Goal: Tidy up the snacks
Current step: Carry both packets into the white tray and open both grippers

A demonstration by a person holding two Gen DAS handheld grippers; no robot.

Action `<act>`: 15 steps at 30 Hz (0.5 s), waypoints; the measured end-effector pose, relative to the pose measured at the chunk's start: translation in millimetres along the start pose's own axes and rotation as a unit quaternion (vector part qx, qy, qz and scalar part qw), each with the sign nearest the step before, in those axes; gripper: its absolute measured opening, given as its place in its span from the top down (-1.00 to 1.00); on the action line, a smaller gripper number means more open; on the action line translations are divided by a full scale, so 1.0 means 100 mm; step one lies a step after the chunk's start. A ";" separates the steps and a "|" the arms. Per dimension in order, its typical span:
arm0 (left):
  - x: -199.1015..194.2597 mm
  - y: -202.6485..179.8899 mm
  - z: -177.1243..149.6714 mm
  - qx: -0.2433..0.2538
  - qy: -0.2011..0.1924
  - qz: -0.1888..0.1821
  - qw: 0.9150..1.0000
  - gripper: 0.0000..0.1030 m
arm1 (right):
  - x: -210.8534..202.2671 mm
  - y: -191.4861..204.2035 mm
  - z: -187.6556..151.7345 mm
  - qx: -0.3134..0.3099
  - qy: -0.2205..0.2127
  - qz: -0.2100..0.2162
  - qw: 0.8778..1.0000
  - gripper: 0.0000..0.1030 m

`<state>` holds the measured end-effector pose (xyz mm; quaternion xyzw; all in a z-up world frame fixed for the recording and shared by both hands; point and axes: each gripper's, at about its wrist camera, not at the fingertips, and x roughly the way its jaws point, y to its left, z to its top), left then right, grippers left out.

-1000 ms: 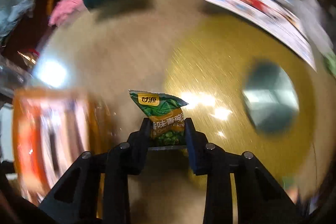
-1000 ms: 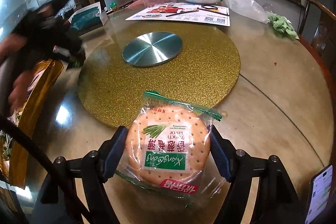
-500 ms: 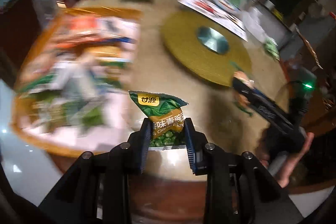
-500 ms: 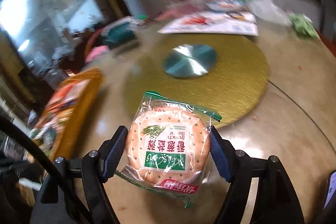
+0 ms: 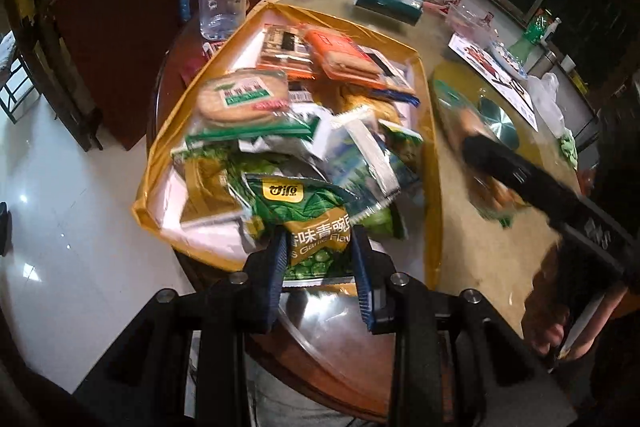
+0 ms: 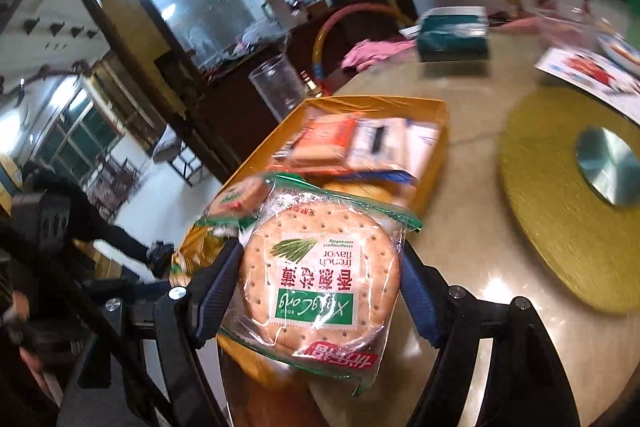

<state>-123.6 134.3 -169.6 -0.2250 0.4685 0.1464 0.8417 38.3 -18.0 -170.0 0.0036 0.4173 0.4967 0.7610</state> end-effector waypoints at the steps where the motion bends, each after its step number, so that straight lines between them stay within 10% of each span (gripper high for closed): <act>1: 0.03 0.04 0.03 -0.002 0.004 0.004 1.000 0.35 | 0.12 0.05 0.09 -0.002 0.004 -0.004 1.000 -0.47; 6: 0.27 0.12 0.14 0.006 0.006 0.016 1.000 0.31 | 0.68 0.11 0.19 -0.012 0.040 -0.050 0.998 -0.49; 8: 0.36 0.15 0.16 0.011 -0.005 0.029 1.000 -0.11 | 0.77 0.08 0.19 -0.013 0.037 -0.061 0.997 -0.50; 9: 0.38 0.18 0.16 0.008 -0.014 0.029 0.999 -0.45 | 0.72 0.07 0.19 -0.008 0.020 -0.065 0.998 -0.56; 15: 0.13 0.26 -0.04 -0.040 -0.083 0.005 0.996 -0.61 | 0.15 0.04 0.05 0.036 -0.050 -0.026 0.998 -0.60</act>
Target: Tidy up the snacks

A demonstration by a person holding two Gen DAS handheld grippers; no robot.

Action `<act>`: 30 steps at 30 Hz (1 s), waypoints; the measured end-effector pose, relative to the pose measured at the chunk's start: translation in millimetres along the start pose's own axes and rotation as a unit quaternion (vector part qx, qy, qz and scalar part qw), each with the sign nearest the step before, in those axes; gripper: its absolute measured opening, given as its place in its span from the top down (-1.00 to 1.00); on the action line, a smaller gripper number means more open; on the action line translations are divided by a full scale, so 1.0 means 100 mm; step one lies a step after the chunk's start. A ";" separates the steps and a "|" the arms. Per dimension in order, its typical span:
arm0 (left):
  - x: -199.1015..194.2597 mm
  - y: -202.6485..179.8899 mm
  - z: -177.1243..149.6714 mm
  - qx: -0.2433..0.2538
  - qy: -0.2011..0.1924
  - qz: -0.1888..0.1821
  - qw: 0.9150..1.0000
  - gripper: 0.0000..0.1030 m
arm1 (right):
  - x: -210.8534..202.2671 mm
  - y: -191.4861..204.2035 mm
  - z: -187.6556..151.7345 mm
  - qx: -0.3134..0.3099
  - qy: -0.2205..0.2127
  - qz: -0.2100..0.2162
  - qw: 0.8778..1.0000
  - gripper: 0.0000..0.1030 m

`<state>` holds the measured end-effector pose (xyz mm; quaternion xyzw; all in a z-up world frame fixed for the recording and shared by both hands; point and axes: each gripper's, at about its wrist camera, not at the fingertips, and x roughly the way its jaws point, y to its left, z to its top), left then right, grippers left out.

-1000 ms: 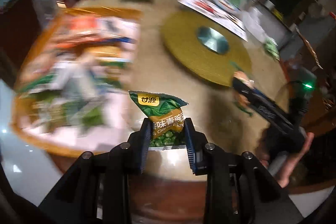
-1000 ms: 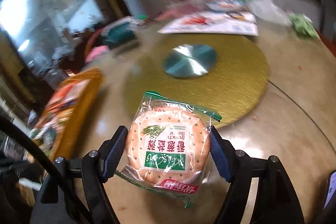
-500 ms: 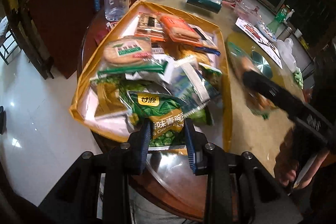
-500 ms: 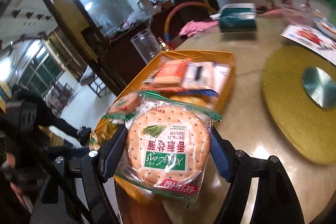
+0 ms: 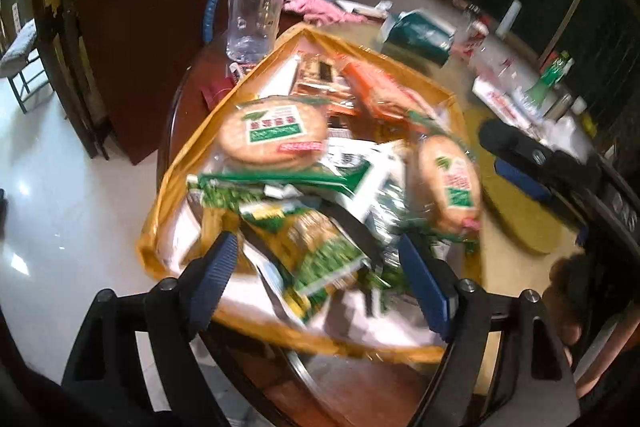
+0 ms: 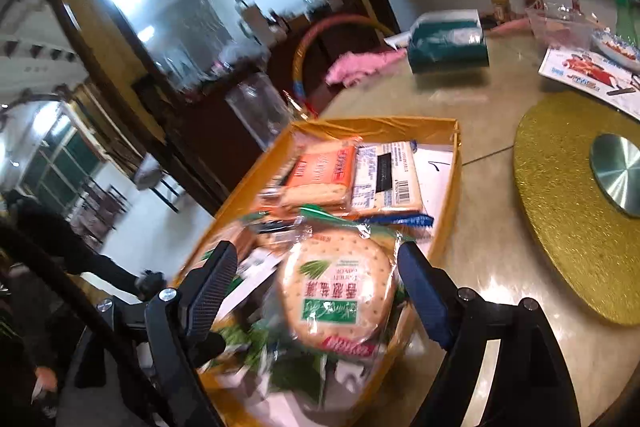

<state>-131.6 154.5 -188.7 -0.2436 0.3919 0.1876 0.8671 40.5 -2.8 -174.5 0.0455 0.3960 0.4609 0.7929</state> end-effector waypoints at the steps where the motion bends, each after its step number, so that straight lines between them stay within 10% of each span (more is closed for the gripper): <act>1: -0.09 -0.03 -0.06 0.005 -0.012 0.013 1.000 -0.61 | -0.11 0.01 -0.06 -0.003 -0.005 -0.005 1.000 -0.60; 9: -0.57 -0.45 -0.30 0.079 -0.109 0.124 0.983 -0.76 | -0.54 0.02 -0.46 0.003 -0.010 -0.021 1.000 -0.60; 30: -0.73 -0.48 -0.49 0.094 -0.082 0.206 0.971 -0.78 | -0.59 0.37 -0.72 -0.013 0.023 -0.026 0.999 -0.60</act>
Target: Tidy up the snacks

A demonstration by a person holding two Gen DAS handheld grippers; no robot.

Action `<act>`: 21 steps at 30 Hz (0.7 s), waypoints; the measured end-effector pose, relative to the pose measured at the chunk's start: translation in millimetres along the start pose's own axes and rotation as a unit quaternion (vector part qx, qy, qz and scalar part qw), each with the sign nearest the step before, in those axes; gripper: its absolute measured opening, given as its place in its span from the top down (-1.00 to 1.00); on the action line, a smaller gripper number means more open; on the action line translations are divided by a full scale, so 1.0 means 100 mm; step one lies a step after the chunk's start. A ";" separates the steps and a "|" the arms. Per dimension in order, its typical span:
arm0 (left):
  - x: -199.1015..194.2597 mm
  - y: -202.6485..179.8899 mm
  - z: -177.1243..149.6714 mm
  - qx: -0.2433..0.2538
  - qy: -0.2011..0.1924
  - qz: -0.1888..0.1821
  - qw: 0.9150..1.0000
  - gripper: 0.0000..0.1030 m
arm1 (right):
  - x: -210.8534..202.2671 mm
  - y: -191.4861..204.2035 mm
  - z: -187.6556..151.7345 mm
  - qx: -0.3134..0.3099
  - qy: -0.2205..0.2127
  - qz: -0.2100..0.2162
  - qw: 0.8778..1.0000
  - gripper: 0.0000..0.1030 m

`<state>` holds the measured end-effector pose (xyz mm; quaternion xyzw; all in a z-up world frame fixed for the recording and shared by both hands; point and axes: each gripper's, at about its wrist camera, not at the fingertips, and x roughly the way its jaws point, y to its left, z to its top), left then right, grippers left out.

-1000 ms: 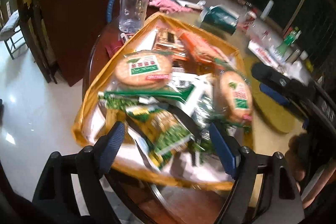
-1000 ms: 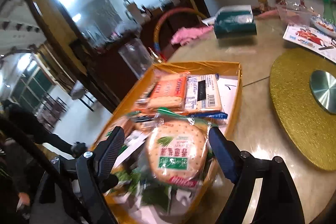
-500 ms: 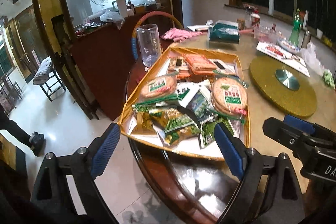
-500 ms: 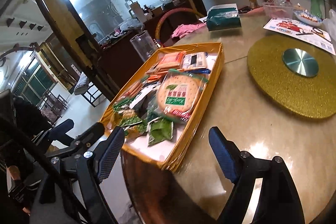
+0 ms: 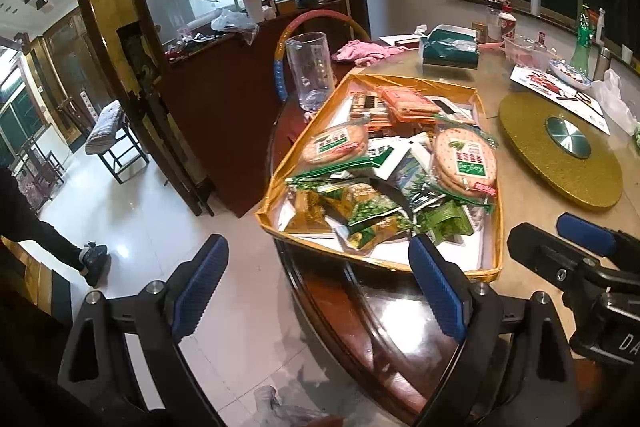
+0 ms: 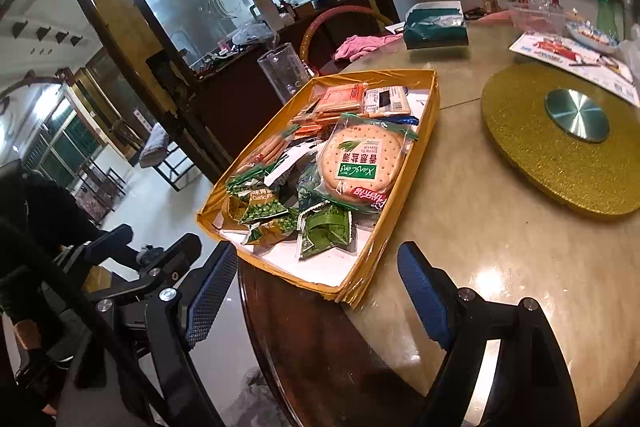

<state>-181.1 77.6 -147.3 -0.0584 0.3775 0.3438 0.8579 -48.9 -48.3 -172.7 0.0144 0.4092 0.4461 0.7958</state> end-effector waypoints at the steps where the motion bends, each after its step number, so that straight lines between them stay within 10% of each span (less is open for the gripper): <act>1: 0.00 0.02 0.00 -0.001 0.001 0.000 1.000 -0.78 | 0.00 0.02 0.00 -0.002 0.000 -0.008 1.000 -0.60; 21: 0.09 0.33 0.05 -0.021 -0.004 0.030 0.999 -0.78 | 0.12 0.28 0.03 -0.049 0.005 -0.092 0.995 -0.60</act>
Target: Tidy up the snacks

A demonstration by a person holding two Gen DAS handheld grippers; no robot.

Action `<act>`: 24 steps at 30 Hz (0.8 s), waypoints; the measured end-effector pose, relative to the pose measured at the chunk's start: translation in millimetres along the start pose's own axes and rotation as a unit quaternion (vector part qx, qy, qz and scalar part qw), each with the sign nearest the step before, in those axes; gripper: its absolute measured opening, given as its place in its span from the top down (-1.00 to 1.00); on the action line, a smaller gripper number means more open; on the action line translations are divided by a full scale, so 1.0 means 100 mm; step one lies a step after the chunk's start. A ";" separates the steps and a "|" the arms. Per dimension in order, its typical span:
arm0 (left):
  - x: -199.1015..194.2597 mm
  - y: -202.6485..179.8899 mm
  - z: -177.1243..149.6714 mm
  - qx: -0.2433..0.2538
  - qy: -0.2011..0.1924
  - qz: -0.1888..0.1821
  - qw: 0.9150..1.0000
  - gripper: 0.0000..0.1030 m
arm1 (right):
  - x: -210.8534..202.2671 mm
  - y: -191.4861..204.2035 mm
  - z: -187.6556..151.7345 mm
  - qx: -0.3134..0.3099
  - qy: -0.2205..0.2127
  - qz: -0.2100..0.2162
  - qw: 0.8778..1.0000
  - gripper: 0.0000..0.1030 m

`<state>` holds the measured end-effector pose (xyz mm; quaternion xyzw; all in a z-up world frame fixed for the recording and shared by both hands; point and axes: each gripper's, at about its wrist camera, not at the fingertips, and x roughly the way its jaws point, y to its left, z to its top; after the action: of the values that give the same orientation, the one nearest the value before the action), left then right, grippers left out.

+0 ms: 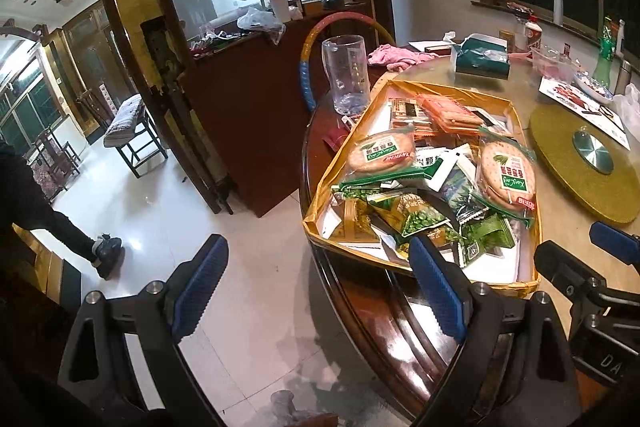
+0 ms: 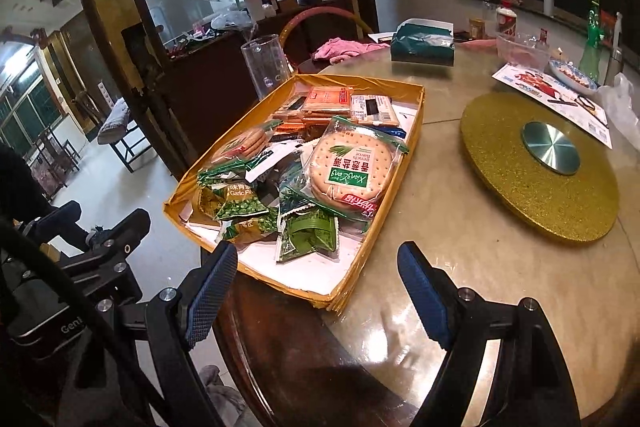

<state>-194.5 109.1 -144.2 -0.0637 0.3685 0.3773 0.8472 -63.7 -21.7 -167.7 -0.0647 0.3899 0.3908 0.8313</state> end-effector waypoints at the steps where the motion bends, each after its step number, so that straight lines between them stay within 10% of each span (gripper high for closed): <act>1: 0.00 0.00 0.00 0.000 0.000 0.000 1.000 -0.78 | 0.01 0.00 0.00 0.000 0.001 0.000 1.000 -0.60; 24: 0.15 0.00 0.03 0.008 0.012 0.001 1.000 -0.78 | 0.13 0.05 0.02 -0.004 0.013 -0.005 1.000 -0.60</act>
<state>-186.6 119.2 -152.0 -0.0609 0.3817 0.3741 0.8430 -60.5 -9.9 -174.5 -0.0749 0.3993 0.3873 0.8277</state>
